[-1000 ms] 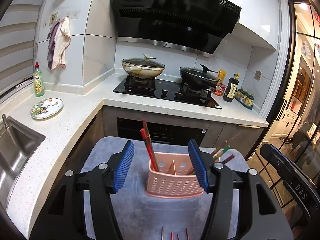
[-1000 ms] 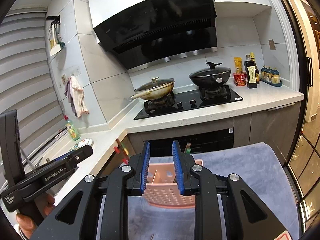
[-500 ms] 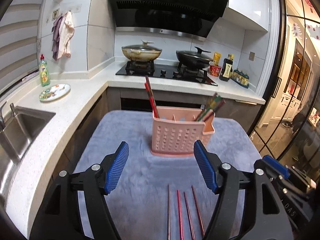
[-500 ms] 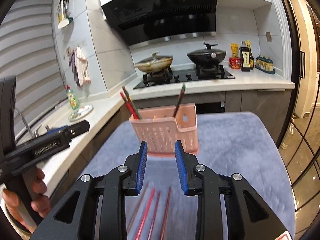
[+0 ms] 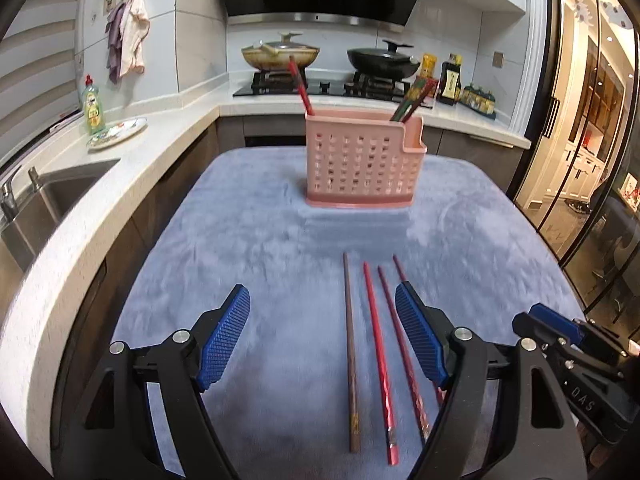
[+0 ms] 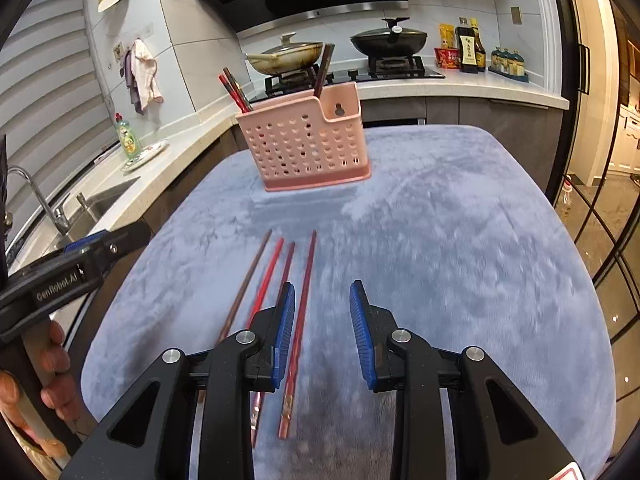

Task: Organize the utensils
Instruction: 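Move both open tools back to the remaining chopsticks on the blanket, then grasp a dark red chopstick with the right tool while the left tool grasps a brown chopstick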

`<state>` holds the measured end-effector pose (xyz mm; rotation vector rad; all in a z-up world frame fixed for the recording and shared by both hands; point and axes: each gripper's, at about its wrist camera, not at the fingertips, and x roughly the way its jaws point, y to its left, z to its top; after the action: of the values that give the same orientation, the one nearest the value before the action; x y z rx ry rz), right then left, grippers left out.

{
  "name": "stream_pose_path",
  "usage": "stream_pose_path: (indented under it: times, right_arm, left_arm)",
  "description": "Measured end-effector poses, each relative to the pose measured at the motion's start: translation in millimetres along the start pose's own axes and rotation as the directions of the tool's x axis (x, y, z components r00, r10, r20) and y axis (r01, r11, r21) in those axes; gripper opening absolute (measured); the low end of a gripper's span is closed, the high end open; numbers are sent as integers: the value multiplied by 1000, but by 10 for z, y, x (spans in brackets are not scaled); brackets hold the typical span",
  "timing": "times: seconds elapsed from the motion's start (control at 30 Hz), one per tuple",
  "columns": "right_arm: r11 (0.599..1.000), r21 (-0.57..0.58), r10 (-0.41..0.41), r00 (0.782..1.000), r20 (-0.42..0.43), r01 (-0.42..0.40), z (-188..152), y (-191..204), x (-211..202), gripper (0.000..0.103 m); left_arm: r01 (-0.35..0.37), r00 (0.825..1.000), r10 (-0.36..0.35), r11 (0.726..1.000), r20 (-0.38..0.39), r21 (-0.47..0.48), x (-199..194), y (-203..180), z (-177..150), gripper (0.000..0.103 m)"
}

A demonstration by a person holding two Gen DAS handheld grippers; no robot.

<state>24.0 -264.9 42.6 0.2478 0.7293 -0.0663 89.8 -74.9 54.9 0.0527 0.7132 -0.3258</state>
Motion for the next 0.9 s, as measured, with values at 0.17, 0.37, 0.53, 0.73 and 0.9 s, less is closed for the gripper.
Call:
stream_pose_path:
  times: [0.17, 0.37, 0.53, 0.73, 0.9]
  right_arm:
    - [1000, -12, -4, 999, -37, 3, -269, 73, 61, 28]
    - [999, -38, -4, 996, -84, 1, -549, 187, 148, 28]
    - [999, -44, 5, 993, -114, -10, -690, 227, 205, 28]
    - [999, -45, 13, 991, -136, -19, -762, 246, 272, 28]
    - [999, -43, 18, 988, -155, -25, -806, 266, 351, 26]
  left_arm:
    - [-5, 999, 4, 1000, -54, -20, 46, 10, -292, 72]
    - [-19, 995, 17, 1000, -98, -16, 91, -4, -573, 71]
    - [-28, 992, 27, 1000, -121, -9, 126, -9, -689, 71]
    - [-29, 987, 25, 999, -161, -19, 192, 15, -821, 71]
    - [-29, 984, 26, 1000, -178, -12, 221, 4, -900, 71]
